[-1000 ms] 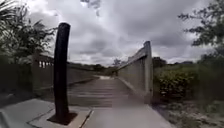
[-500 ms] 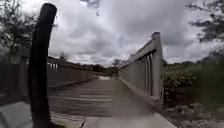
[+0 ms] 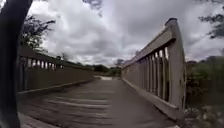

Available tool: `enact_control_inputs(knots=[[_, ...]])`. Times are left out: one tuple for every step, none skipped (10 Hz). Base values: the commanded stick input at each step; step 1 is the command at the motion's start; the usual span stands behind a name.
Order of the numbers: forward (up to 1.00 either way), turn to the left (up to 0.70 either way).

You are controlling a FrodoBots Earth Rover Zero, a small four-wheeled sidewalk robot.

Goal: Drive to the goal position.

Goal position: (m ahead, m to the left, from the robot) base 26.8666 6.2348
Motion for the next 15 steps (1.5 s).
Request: enact_control_inputs(knots=[[0.69,0.14],[0.69,0.03],[0.69,0.01],[0.69,0.01],[0.69,0.01],[0.69,0.01],[0.69,0.01],[0.69,0.01],[0.69,0.01],[0.69,0.01],[0.69,0.01],[0.69,0.01],[0.69,0.01],[0.69,0.01],[0.69,0.01]])
